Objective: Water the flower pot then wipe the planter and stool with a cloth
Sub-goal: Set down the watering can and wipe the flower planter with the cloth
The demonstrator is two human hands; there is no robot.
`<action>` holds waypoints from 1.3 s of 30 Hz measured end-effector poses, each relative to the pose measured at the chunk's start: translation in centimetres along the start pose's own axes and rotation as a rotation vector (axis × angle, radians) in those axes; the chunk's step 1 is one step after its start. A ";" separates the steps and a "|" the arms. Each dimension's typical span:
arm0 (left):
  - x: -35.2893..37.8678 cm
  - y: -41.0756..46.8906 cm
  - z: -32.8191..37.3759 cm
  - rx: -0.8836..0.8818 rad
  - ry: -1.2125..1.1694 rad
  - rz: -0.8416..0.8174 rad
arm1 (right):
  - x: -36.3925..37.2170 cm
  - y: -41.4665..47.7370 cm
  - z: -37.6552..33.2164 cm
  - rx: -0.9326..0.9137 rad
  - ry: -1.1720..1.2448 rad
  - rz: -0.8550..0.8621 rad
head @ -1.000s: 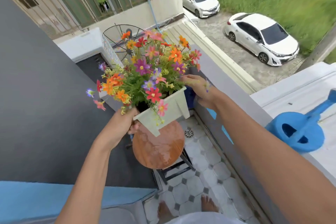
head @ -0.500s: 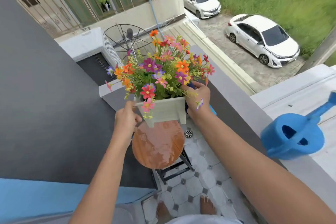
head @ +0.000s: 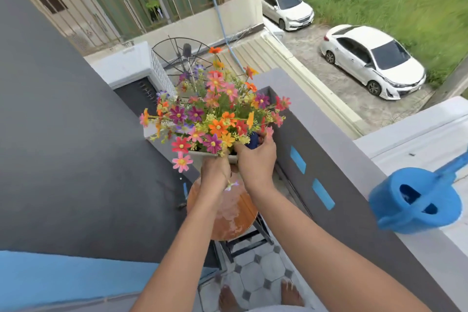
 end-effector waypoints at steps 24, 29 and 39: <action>-0.2 -1.5 1.6 -0.195 -0.454 -0.187 | -0.8 0.9 -4.4 -0.590 -0.050 -0.027; -0.8 -0.4 1.4 -0.174 -0.447 -0.182 | -2.3 -3.2 0.4 -0.626 -0.058 -0.156; 0.5 -2.5 0.9 -0.273 -0.586 -0.271 | -0.8 5.9 -0.6 -0.418 -0.131 0.013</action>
Point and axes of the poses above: each hand's wrist, its own y-axis towards the middle knuckle, its own x-axis out of the palm, z = x × y, the point moved 8 cm from there along y, towards the middle knuckle, and after that the axes turned 12 degrees about z, right-handed, at the moved point
